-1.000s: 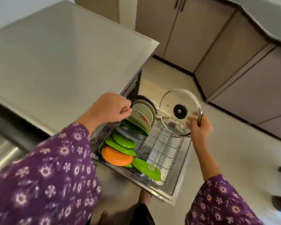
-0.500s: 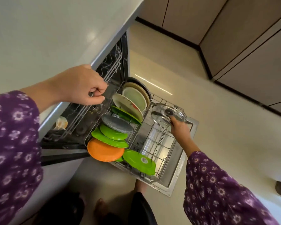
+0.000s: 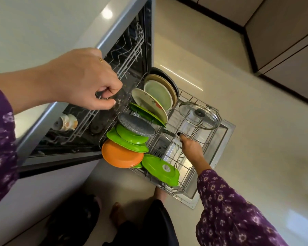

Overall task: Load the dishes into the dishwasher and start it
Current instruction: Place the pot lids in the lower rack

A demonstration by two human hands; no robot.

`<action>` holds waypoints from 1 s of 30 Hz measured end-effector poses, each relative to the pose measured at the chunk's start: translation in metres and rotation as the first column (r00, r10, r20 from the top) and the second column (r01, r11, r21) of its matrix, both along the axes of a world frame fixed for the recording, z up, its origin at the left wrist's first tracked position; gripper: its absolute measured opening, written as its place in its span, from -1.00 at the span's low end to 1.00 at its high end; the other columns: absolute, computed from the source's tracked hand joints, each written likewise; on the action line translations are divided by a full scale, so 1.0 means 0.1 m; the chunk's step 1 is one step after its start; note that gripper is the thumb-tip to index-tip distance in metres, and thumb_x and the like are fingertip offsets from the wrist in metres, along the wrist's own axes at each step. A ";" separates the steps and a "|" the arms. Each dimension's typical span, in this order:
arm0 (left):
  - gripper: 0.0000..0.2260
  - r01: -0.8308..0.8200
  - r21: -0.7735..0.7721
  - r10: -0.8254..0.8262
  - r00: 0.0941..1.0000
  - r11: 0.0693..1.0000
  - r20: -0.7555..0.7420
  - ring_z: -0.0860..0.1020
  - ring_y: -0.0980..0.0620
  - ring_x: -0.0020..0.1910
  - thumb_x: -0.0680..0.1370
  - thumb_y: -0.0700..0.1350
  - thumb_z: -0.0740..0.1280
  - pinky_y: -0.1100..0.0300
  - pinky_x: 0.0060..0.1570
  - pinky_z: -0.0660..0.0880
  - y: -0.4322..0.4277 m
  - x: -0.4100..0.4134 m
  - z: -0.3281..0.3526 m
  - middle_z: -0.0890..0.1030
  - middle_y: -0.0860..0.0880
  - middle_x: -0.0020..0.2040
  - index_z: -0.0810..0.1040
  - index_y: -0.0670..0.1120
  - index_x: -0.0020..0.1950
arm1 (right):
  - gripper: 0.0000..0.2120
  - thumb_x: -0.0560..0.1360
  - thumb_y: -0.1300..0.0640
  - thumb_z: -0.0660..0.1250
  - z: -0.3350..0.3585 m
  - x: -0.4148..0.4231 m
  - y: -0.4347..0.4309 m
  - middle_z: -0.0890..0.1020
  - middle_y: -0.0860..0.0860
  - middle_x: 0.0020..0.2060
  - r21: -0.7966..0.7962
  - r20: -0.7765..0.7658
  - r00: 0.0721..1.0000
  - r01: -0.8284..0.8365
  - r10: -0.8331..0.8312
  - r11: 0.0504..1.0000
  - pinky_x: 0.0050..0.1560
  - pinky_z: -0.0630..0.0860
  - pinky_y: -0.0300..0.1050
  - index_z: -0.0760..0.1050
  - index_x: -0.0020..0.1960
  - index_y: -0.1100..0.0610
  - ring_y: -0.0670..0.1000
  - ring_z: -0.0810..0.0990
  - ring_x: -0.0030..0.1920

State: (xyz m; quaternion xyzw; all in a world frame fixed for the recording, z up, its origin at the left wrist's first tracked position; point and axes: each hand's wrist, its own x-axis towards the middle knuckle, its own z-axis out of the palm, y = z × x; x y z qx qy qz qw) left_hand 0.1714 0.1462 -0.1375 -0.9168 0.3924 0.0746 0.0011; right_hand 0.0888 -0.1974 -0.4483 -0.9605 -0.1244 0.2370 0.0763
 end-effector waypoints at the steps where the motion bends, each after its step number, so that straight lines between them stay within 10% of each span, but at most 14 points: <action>1: -0.64 0.004 0.000 -0.004 1.000 1.000 0.004 0.24 0.33 -0.46 0.34 -0.03 0.44 0.11 -0.14 0.34 0.00 -0.01 0.00 0.29 0.13 -0.53 0.23 0.06 -0.41 | -0.56 0.57 0.29 0.13 -0.01 -0.04 0.02 0.65 0.13 -0.09 -0.005 0.003 1.000 0.000 0.000 1.000 -0.26 0.48 -0.05 0.26 0.43 0.11 0.16 0.63 -0.20; 30: -0.69 -0.028 -0.079 0.031 0.999 0.996 0.040 0.34 0.11 -0.52 0.39 -0.06 0.36 0.28 0.04 0.17 0.04 -0.04 -0.05 0.33 0.10 -0.53 0.25 0.05 -0.43 | -0.48 0.55 0.33 0.15 -0.57 -0.42 0.47 0.55 0.12 0.17 -0.158 -0.078 0.997 -0.014 0.001 0.987 -0.04 0.53 -0.05 0.16 0.47 0.11 0.13 0.58 0.09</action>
